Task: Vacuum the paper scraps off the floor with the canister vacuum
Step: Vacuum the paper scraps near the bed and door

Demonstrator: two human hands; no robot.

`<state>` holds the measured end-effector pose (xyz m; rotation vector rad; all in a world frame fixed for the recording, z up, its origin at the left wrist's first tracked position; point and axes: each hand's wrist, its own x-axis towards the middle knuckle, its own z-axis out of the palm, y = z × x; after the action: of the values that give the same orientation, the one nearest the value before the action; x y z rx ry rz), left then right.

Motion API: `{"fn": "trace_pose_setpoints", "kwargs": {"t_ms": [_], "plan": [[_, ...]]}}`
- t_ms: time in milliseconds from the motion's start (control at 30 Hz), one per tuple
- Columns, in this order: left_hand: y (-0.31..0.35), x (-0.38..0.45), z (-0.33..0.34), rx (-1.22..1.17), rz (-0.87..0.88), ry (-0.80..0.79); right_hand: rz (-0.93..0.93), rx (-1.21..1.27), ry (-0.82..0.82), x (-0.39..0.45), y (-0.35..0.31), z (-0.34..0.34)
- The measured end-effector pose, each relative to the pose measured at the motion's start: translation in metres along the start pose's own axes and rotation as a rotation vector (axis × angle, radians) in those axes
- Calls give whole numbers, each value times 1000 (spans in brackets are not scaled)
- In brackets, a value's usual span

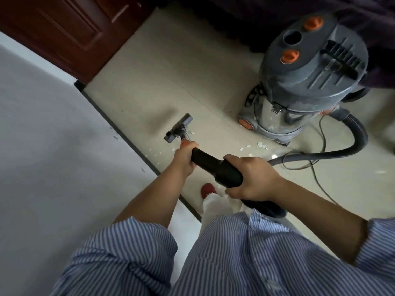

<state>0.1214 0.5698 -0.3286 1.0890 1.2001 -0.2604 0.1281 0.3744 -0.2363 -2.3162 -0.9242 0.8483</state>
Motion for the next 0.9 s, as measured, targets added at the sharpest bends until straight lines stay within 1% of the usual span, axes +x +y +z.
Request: {"fn": "trace_pose_setpoints", "kwargs": {"t_ms": [100, 200, 400, 533, 633, 700, 900], "plan": [[18, 15, -28, 31, -4, 48, 1, 32, 13, 28, -16, 14], [41, 37, -53, 64, -9, 45, 22, 58, 19, 63, -33, 29], [84, 78, -105, 116, -61, 124, 16, 33, 18, 134, -70, 47], [109, 113, -133, 96, -101, 92, 49, 5, 8, 183, -88, 57], [111, 130, -140, 34, -119, 81, 72, -15, -10, 202, -91, 58], [108, 137, -141, 34, -126, 84, 76, -24, -19, 207, -90, 56], [99, 123, -114, -37, -140, 19, 90, -59, -49, 185, -76, 38]]}}
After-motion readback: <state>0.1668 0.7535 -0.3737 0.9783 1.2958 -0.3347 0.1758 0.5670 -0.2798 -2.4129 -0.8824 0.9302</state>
